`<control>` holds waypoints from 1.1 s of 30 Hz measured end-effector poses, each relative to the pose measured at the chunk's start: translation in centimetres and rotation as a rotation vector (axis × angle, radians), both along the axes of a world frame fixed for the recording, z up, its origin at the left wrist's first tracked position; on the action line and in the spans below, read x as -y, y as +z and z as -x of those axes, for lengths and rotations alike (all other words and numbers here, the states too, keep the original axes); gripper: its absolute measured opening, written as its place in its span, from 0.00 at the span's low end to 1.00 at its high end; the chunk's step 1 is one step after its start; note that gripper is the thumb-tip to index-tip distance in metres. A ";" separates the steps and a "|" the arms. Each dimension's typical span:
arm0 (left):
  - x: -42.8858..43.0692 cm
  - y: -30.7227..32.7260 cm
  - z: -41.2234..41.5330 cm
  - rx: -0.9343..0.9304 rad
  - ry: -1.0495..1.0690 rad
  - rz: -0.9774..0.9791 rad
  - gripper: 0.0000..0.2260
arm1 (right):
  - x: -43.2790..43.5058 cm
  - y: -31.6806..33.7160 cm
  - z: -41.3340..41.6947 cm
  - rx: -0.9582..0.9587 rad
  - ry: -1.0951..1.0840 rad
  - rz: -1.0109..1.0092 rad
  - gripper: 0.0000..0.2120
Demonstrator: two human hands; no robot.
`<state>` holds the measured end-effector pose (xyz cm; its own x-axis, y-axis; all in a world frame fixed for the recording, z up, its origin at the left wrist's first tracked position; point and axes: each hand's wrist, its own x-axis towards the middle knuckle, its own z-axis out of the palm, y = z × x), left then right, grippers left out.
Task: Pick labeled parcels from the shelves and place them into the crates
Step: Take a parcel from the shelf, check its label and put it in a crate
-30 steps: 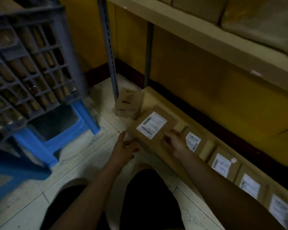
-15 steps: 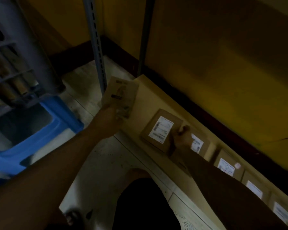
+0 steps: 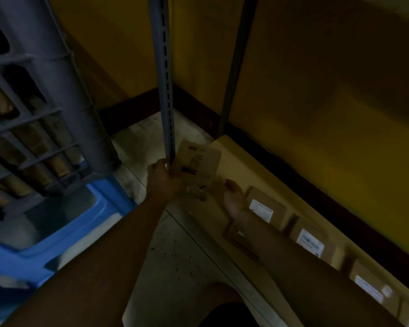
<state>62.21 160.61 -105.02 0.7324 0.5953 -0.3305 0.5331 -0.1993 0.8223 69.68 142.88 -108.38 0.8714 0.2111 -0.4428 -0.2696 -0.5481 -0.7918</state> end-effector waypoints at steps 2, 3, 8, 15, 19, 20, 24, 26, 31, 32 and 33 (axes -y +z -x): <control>-0.5 -0.3 -0.1 -0.016 0.001 0.107 0.35 | -1.0 -0.9 0.6 -0.091 -0.025 -0.055 0.22; -0.5 -0.5 -0.1 -0.032 -0.007 0.170 0.37 | -1.4 -1.0 0.8 -0.111 -0.029 -0.068 0.22; 0.3 -0.7 -0.3 -0.075 -0.044 0.302 0.26 | -2.2 -1.3 0.4 -0.154 -0.026 -0.121 0.24; 0.5 3.2 3.1 -0.029 0.011 0.299 0.21 | -1.0 1.7 3.9 0.112 -0.096 -0.284 0.12; 0.2 6.6 7.1 0.104 0.062 0.252 0.23 | -0.7 4.8 7.4 0.135 -0.181 -0.423 0.13; 0.5 7.3 8.6 0.150 0.066 0.250 0.22 | -0.7 5.4 8.4 0.108 -0.188 -0.452 0.14; 2.2 9.1 15.2 0.225 0.000 0.141 0.13 | -0.1 8.0 12.7 0.059 -0.221 -0.542 0.11; 2.5 10.2 17.6 0.299 -0.024 0.124 0.11 | 0.6 9.0 14.5 0.066 -0.226 -0.589 0.09; 2.9 14.4 20.5 0.470 -0.194 0.103 0.16 | 2.8 12.7 17.7 -0.073 -0.105 -0.847 0.45; 3.0 14.9 20.8 0.512 -0.193 0.045 0.20 | 3.1 13.6 18.3 -0.029 -0.072 -0.878 0.46; 3.2 15.3 21.2 0.544 -0.187 -0.011 0.23 | 3.0 14.5 19.0 0.041 -0.050 -0.875 0.41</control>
